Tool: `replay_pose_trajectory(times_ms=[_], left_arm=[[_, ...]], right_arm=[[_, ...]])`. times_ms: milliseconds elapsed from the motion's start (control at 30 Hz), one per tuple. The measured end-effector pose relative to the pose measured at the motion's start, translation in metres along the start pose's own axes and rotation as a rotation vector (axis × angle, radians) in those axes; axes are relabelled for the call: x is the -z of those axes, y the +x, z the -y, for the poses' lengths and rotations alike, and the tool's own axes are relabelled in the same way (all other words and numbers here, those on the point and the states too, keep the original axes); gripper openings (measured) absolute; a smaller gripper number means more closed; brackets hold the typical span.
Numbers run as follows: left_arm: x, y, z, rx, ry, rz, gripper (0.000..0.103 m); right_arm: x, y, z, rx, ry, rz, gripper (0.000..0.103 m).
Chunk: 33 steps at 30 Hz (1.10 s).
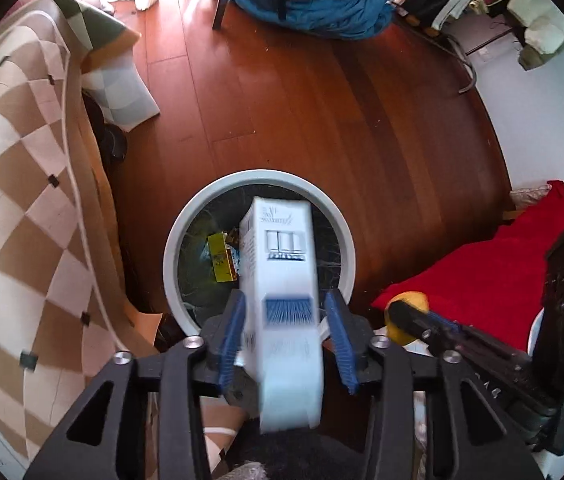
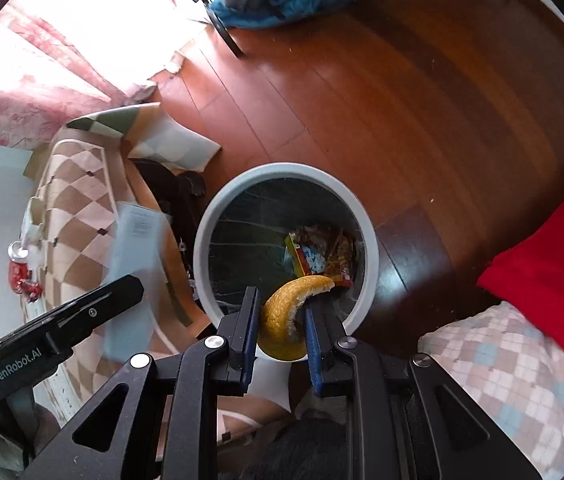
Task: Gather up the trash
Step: 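Open both tools to drop the box and peel into the bin, then move both tools back toward the table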
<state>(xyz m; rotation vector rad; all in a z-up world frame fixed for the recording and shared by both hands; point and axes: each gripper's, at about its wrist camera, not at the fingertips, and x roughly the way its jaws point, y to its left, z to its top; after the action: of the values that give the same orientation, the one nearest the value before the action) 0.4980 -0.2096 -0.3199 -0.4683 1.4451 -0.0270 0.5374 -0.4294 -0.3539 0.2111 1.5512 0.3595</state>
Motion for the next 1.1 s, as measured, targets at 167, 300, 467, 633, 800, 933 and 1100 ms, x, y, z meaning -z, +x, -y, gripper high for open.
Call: replay_pose_trajectory(times_ms=[167, 300, 467, 633, 800, 933, 1100], left_arm=[[-0.005, 0.002, 0.0, -0.052, 0.0, 0.008, 0.082], [0.006, -0.005, -0.005, -0.148, 0.025, 0.038, 0.084], [0.022, -0.015, -0.009, -0.261, 0.06, 0.083, 0.101], [0.039, -0.027, -0.01, -0.31, 0.081, 0.114, 0.101], [0.055, -0.041, -0.004, -0.322, 0.107, 0.15, 0.102], [0.063, -0.054, -0.004, -0.315, 0.104, 0.172, 0.102], [0.075, -0.074, -0.002, -0.309, 0.108, 0.201, 0.102]], right_arm=[[-0.009, 0.028, 0.004, 0.04, 0.0, -0.034, 0.033], [-0.007, 0.036, 0.008, 0.049, 0.015, -0.047, 0.062], [0.004, 0.027, 0.0, 0.122, -0.028, -0.036, 0.098], [0.018, 0.008, -0.01, 0.196, -0.062, -0.016, 0.103], [0.032, -0.014, -0.02, 0.217, -0.075, 0.023, 0.103], [0.044, -0.035, -0.03, 0.233, -0.094, 0.051, 0.103], [0.058, -0.058, -0.042, 0.241, -0.108, 0.083, 0.103]])
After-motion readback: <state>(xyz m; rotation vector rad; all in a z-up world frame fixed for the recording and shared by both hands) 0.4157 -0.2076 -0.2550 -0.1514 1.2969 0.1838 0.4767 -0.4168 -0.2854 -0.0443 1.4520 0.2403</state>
